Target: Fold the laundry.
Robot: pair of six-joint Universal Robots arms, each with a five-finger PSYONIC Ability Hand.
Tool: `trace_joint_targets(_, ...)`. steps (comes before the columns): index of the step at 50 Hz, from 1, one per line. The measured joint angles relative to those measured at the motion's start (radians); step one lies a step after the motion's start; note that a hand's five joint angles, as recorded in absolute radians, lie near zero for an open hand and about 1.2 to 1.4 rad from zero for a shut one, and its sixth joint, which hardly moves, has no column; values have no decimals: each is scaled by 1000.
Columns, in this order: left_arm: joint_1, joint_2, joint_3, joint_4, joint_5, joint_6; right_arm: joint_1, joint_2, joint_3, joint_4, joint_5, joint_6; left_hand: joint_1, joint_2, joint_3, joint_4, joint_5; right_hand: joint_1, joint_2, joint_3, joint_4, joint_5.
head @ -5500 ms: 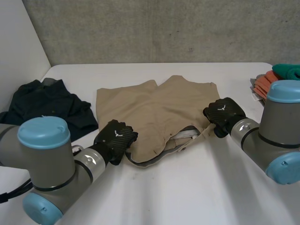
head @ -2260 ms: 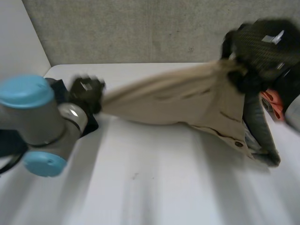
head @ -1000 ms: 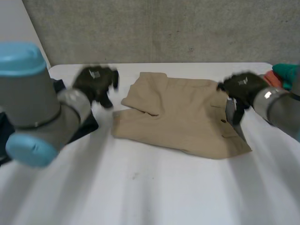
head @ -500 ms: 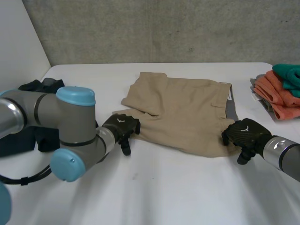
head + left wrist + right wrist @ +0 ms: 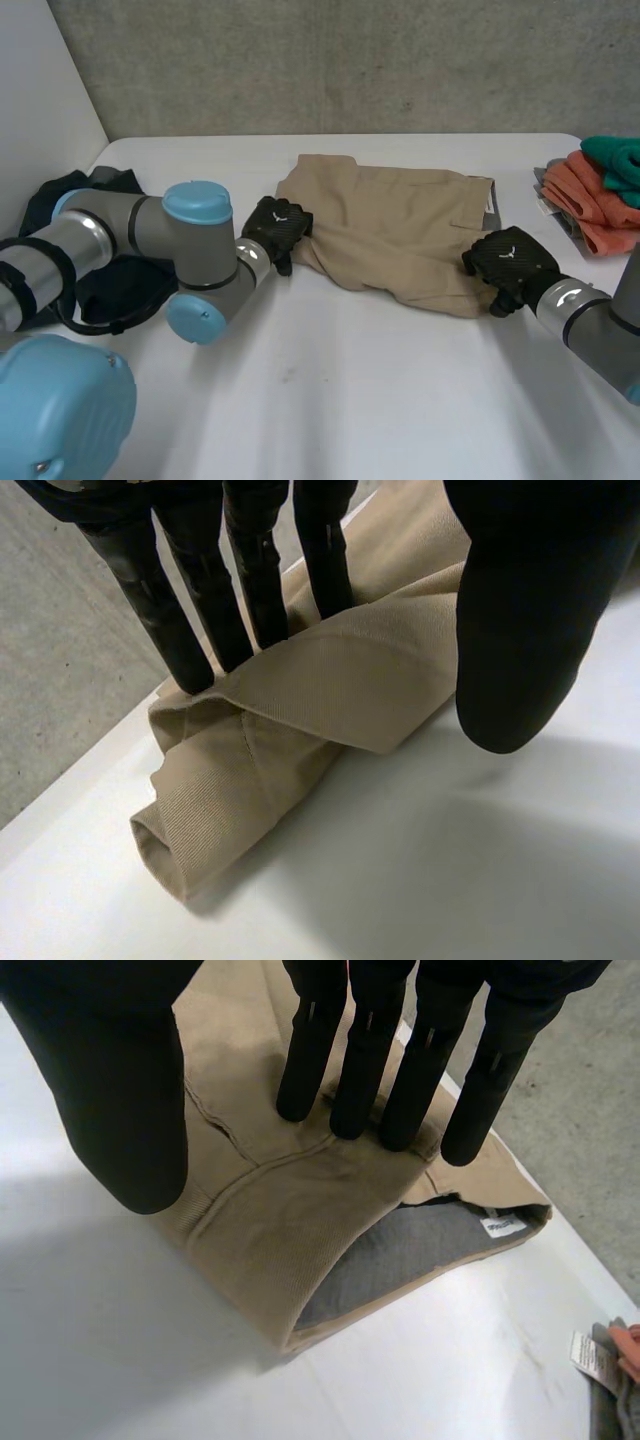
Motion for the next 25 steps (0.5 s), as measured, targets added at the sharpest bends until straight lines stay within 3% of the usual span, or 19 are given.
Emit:
trace_joint_targets(8,8,-66,82,9,14,11,18,43,-34,-45,36,3,284,260,253,248,240,141,164,154,156,137)
trace_joint_targets(11,14,-90,109,15,18,23,24,63,-53,-57,49,3,453,444,437,425,408,382,436,422,426,404)
trace_joint_targets(12,15,-96,115,21,17,28,25,68,-58,-60,53,3,570,582,573,577,539,415,498,482,485,465)
trace_joint_targets(19,23,-78,97,85,-33,59,42,52,-75,-53,91,13,578,641,629,643,561,416,509,510,520,497)
trace_joint_targets(25,30,96,-53,80,-96,51,48,-36,-59,34,107,19,585,641,629,643,561,416,509,510,521,501)
